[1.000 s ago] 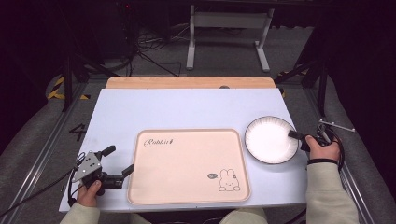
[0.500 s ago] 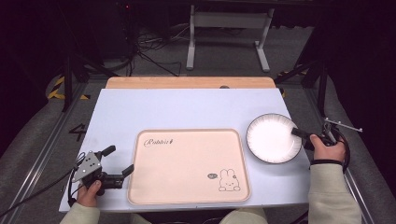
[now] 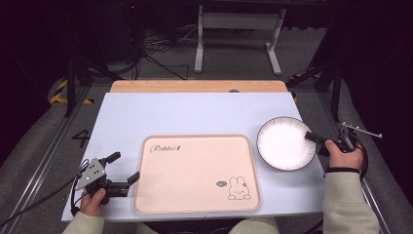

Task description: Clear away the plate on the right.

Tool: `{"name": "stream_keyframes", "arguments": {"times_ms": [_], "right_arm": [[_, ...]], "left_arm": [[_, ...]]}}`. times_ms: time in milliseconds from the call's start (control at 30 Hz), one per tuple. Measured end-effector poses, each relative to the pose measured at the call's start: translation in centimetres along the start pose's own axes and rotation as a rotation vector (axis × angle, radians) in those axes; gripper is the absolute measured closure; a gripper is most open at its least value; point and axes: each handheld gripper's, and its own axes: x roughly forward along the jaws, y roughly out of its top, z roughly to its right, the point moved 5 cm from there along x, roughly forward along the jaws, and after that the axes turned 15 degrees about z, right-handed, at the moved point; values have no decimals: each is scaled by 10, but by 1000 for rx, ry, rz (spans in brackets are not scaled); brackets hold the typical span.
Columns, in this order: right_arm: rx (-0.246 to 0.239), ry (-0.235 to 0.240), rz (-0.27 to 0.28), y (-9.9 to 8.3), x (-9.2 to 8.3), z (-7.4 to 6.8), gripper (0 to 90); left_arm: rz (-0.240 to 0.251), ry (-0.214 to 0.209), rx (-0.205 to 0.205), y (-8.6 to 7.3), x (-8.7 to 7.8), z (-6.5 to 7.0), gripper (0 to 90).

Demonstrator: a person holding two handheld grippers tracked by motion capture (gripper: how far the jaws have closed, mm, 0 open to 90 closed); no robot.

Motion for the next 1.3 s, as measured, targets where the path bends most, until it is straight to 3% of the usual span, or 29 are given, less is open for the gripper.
{"name": "stream_keyframes", "arguments": {"times_ms": [367,1300], "right_arm": [[-22,54,-7,2,-1,-23,841],[-37,201,-60,-2,18,-88,840]], "left_arm": [[-1,-1,4,0,0,0,3],[-2,-3,4,0,0,0,3]]}}
